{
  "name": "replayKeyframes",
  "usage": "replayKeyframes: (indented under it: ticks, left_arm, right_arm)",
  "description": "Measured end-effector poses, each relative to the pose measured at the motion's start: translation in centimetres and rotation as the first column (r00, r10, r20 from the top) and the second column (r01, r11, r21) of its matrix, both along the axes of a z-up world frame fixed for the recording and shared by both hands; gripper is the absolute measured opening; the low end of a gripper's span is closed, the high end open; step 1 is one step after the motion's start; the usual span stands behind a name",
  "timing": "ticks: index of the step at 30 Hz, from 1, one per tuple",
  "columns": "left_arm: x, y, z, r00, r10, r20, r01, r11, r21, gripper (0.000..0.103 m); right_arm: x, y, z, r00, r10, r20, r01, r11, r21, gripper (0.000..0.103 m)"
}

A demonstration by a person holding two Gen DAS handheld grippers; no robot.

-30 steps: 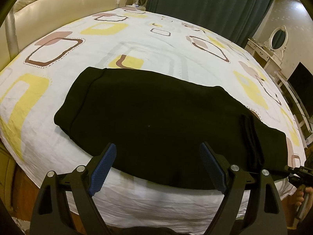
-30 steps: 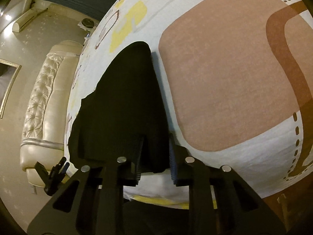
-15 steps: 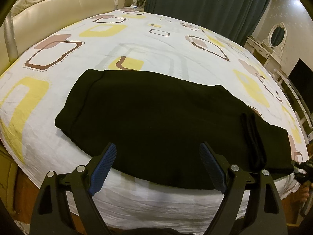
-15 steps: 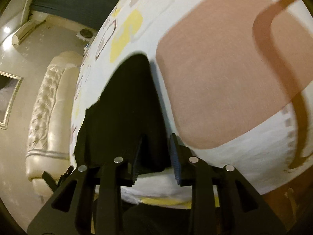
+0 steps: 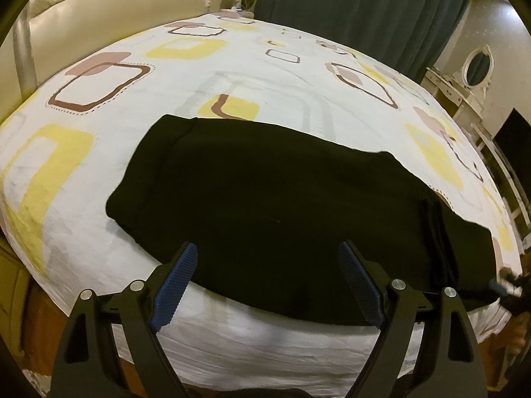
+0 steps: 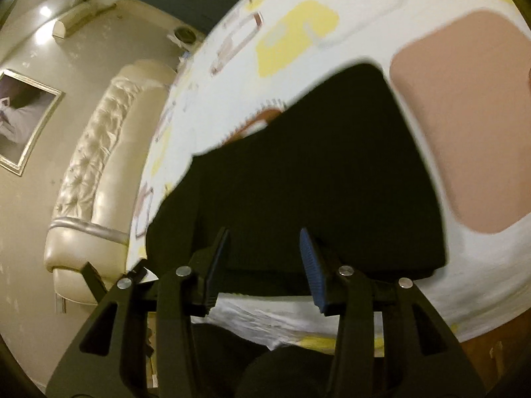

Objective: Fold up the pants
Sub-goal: 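Lift the pants end with the right tool while the left tool grasps the pants edge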

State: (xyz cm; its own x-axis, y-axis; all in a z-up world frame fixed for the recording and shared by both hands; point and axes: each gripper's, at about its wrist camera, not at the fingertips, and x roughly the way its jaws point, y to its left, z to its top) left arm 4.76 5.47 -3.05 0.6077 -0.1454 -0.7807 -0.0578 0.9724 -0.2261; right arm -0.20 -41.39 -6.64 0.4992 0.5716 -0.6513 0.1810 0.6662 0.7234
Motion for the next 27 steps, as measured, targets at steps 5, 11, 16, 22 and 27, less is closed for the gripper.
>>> replayKeyframes:
  ticks: [5, 11, 16, 22, 27]
  left_arm:
    - [1.2, 3.5, 0.1, 0.999, 0.043, -0.032, -0.046, 0.993, -0.112, 0.086]
    - [2.2, 11.5, 0.0, 0.982, 0.178, -0.064, -0.189, 0.930, -0.315, 0.086]
    - [3.0, 15.5, -1.4, 0.976, 0.196, -0.099, -0.219, 0.912, -0.348, 0.086]
    - [5.2, 16.3, -4.6, 0.978, 0.085, -0.191, -0.161, 0.891, -0.424, 0.085]
    - [7.2, 16.1, -5.3, 0.982, 0.008, -0.190, -0.113, 0.829, -0.548, 0.085]
  right_arm:
    - [0.0, -0.2, -1.8, 1.000, -0.004, -0.025, 0.005, 1.000, 0.020, 0.044]
    - [-0.4, 0.1, -1.6, 1.000, 0.019, 0.001, -0.019, 1.000, -0.006, 0.050]
    - [-0.4, 0.8, -1.3, 0.999, 0.031, 0.016, -0.031, 0.999, -0.020, 0.057]
    - [-0.5, 1.0, -1.3, 0.999, 0.032, 0.026, -0.031, 0.999, -0.023, 0.059]
    - [-0.6, 1.0, -1.4, 0.999, 0.030, 0.034, -0.029, 0.999, -0.026, 0.063]
